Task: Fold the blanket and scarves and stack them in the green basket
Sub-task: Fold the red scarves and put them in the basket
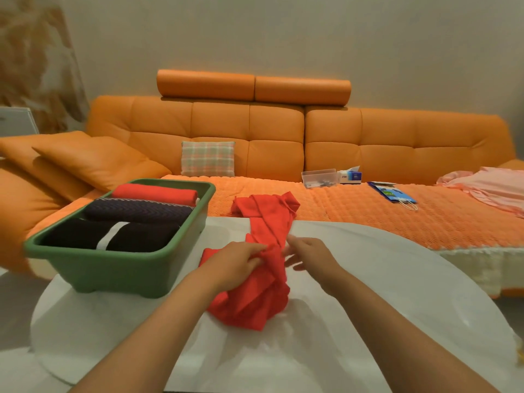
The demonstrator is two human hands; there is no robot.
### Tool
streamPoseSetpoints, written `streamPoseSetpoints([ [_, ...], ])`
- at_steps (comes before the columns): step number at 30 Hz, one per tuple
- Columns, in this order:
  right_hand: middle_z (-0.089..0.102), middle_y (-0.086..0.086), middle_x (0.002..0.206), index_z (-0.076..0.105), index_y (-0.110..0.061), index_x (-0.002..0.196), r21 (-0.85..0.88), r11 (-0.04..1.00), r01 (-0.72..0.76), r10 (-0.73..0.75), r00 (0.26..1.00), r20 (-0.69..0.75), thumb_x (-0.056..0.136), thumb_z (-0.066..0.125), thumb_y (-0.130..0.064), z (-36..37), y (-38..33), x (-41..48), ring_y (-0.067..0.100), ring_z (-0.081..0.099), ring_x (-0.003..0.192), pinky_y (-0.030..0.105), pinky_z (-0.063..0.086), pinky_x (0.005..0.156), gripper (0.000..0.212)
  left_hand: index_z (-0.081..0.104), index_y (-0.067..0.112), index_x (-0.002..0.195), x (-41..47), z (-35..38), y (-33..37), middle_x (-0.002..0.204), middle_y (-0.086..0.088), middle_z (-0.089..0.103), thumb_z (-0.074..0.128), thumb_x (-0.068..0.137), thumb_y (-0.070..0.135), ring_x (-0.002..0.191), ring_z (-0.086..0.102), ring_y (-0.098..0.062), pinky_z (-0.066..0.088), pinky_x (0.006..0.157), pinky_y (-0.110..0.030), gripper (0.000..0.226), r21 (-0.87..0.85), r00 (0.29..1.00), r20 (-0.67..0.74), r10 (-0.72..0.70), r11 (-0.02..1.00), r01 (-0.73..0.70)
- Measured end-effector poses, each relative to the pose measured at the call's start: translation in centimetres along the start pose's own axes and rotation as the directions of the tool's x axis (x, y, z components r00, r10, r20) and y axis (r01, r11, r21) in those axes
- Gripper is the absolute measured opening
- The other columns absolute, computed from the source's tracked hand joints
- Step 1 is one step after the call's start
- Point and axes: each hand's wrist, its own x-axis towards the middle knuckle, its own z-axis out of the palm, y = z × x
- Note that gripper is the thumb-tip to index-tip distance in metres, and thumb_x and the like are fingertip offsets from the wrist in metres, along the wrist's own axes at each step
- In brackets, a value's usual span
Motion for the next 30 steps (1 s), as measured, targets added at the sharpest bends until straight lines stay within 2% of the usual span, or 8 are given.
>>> streamPoseSetpoints([
  [2,0.064,0.000,0.129,0.068,-0.019,0.121,-0.389,0.911,0.139,-0.142,0.990,0.022,0.091,0.049,-0.003,-0.5,1.4,0.8,0.014,0.061,0.114,0.023,0.046,0.091,0.039,0.063,0.022,0.127,-0.5,-0.6,-0.6,0.128,0.001,0.064,0.047,0.103,0.025,0.120,0.055,-0.020,0.038,0.090,-0.025,0.030,0.062,0.994,0.108,-0.028,0.998,0.021],
  [4,0.037,-0.002,0.156,0.045,-0.029,0.147,-0.741,0.594,0.313,-0.216,0.949,0.228,0.082,0.046,0.007,-0.5,3.1,1.4,0.018,0.038,0.141,0.033,0.038,0.107,0.074,0.063,0.019,0.128,-1.0,-1.1,-1.3,0.131,0.001,0.062,0.044,0.104,0.028,0.122,0.054,-0.019,0.039,0.100,-0.028,0.032,0.061,0.972,0.215,-0.098,0.994,0.086],
  [9,0.025,0.010,0.163,0.041,-0.028,0.149,-0.833,0.183,0.522,-0.298,0.837,0.459,0.084,0.059,-0.001,1.8,4.9,3.8,0.032,0.026,0.149,0.045,0.035,0.106,0.073,0.060,0.016,0.090,-2.2,-2.9,-3.0,0.095,-0.006,0.063,0.045,0.098,0.014,0.093,0.059,-0.026,0.038,0.072,-0.025,0.017,0.220,0.919,0.294,-0.263,0.954,0.202],
  [13,0.064,0.014,0.130,0.068,-0.017,0.120,-0.806,0.152,0.572,-0.396,0.783,0.481,0.077,0.065,0.000,2.9,4.9,5.8,0.037,0.060,0.121,0.050,0.049,0.091,0.046,0.065,0.006,0.119,-3.4,-4.1,-3.2,0.113,-0.012,0.070,0.054,0.087,-0.002,0.100,0.067,-0.027,0.050,0.081,-0.034,0.034,0.588,0.713,0.385,-0.586,0.751,0.301],
  [16,0.069,0.005,0.074,0.068,-0.019,0.085,-0.822,0.096,0.561,-0.486,0.747,0.453,0.082,0.044,-0.009,3.3,4.4,6.0,0.028,0.066,0.072,0.049,0.050,0.089,0.026,0.061,0.013,0.119,-3.1,-3.8,-2.0,0.124,-0.007,0.061,0.046,0.091,0.005,0.114,0.060,-0.026,0.048,0.092,-0.035,0.033,0.568,0.901,0.091,-0.424,0.765,0.303],
  [18,0.057,-0.003,0.051,0.060,-0.025,0.061,-0.823,0.035,0.567,-0.460,0.740,0.491,0.069,0.066,-0.009,3.2,4.2,6.5,0.022,0.057,0.048,0.046,0.056,0.074,0.019,0.059,0.021,0.120,-2.3,-2.7,-0.9,0.125,-0.001,0.056,0.044,0.089,0.006,0.117,0.055,-0.023,0.047,0.098,-0.039,0.038,0.354,0.973,-0.103,-0.208,0.906,0.232],
  [25,0.053,-0.005,0.048,0.055,-0.025,0.052,-0.897,0.013,0.441,-0.468,0.796,0.385,0.048,0.088,-0.011,0.7,4.6,7.2,0.022,0.053,0.049,0.033,0.046,0.057,0.036,0.060,0.033,0.132,0.1,2.5,-2.8,0.135,0.000,0.057,0.059,0.092,0.026,0.125,0.052,-0.025,0.041,0.105,-0.037,0.040,0.325,0.962,0.154,-0.225,0.931,0.166],
  [30,0.063,0.010,0.077,0.058,-0.015,0.080,-0.948,0.130,0.289,-0.302,0.923,0.240,0.075,0.064,-0.011,-2.8,2.9,3.7,0.033,0.063,0.074,0.031,0.030,0.064,0.009,0.071,0.028,0.119,2.1,2.2,-1.6,0.124,-0.003,0.067,0.050,0.090,0.005,0.116,0.059,-0.026,0.045,0.099,-0.032,0.042,0.204,0.989,-0.078,-0.124,0.969,0.138],
])
